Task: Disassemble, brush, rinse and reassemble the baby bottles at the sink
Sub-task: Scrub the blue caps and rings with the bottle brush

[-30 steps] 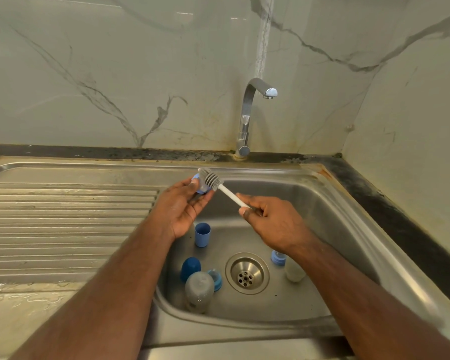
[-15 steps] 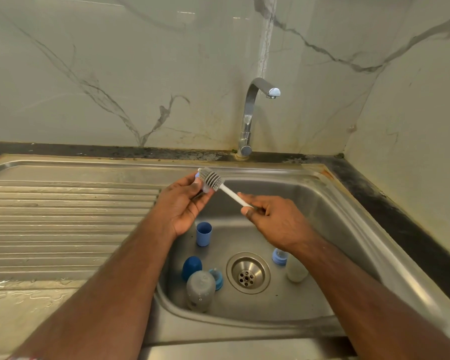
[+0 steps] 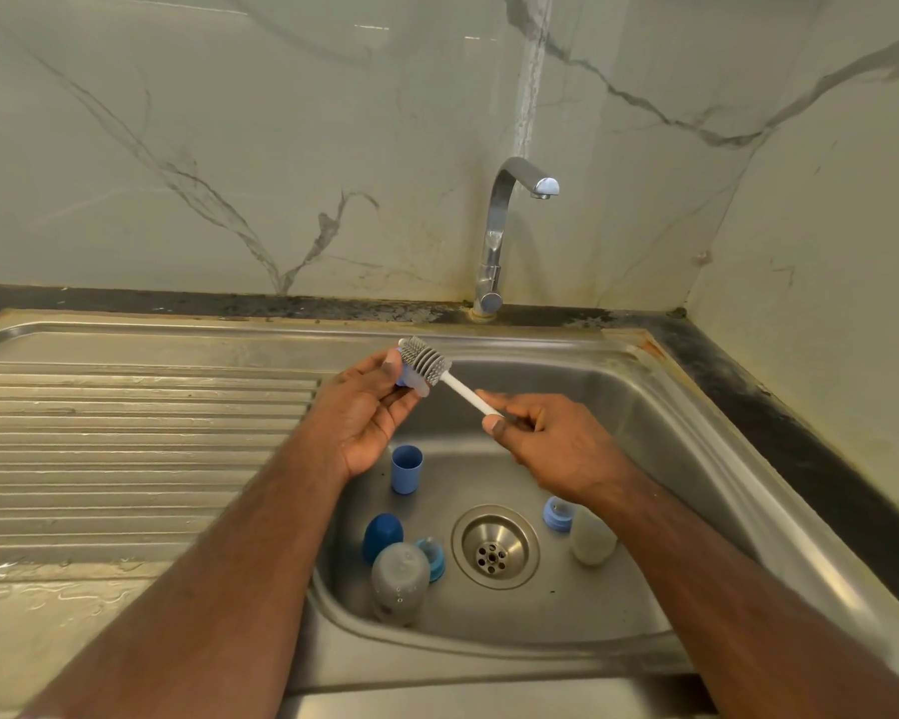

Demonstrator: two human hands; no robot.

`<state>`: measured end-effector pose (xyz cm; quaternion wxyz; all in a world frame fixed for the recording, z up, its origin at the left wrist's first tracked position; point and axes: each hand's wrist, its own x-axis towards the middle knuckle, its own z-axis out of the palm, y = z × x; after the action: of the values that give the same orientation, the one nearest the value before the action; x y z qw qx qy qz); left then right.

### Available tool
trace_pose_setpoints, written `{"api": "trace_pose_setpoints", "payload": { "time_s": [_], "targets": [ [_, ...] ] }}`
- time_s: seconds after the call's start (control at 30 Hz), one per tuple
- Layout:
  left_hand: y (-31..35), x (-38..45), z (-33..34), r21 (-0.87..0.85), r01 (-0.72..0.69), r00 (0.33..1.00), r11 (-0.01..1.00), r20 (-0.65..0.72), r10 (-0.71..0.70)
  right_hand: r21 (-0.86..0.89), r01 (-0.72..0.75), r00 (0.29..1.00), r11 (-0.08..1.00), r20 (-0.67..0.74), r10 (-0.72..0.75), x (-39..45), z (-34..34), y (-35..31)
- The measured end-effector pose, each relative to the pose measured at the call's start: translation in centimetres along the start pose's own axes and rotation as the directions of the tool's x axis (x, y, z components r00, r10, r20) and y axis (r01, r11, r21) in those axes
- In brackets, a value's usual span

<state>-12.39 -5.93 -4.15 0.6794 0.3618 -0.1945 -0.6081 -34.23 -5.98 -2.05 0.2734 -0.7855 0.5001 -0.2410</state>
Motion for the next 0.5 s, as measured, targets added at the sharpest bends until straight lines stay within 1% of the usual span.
{"api": "trace_pose_setpoints", "payload": {
  "time_s": [0.1, 0.2, 0.27, 0.33, 0.4, 0.5],
  "targets": [
    [0.0, -0.01, -0.11, 0.046, 0.01, 1.0, 0.999, 0.027, -0.011, 0.007, -0.019, 1.0, 1.0, -0.007, 0.019, 0.08, 0.02, 0.02],
    [-0.01, -0.25, 0.0, 0.07, 0.001, 0.998, 0.998, 0.062, -0.005, -0.03, -0.068, 0.997, 0.997, -0.029, 0.068, 0.34, -0.33, 0.32],
    [-0.03, -0.2, -0.17, 0.096, -0.01, 0.998, 0.995, 0.059, 0.004, 0.059, -0.078, 0.996, 0.995, -0.049, 0.081, 0.24, -0.41, 0.3],
    [-0.04, 0.0, -0.24, 0.107, -0.018, 0.998, 0.994, 0.06, 0.011, 0.141, -0.067, 0.997, 0.988, -0.035, 0.073, 0.0, -0.2, -0.09],
    [-0.03, -0.05, -0.07, 0.118, -0.015, 0.997, 0.993, 0.081, 0.005, 0.136, -0.059, 0.998, 0.989, -0.004, 0.06, -0.03, 0.22, -0.35],
    [-0.09, -0.52, 0.29, 0.125, -0.014, 0.995, 0.992, 0.101, 0.002, 0.119, -0.105, 0.994, 0.987, -0.016, 0.107, 0.23, 0.29, -0.32]
  ]
}}
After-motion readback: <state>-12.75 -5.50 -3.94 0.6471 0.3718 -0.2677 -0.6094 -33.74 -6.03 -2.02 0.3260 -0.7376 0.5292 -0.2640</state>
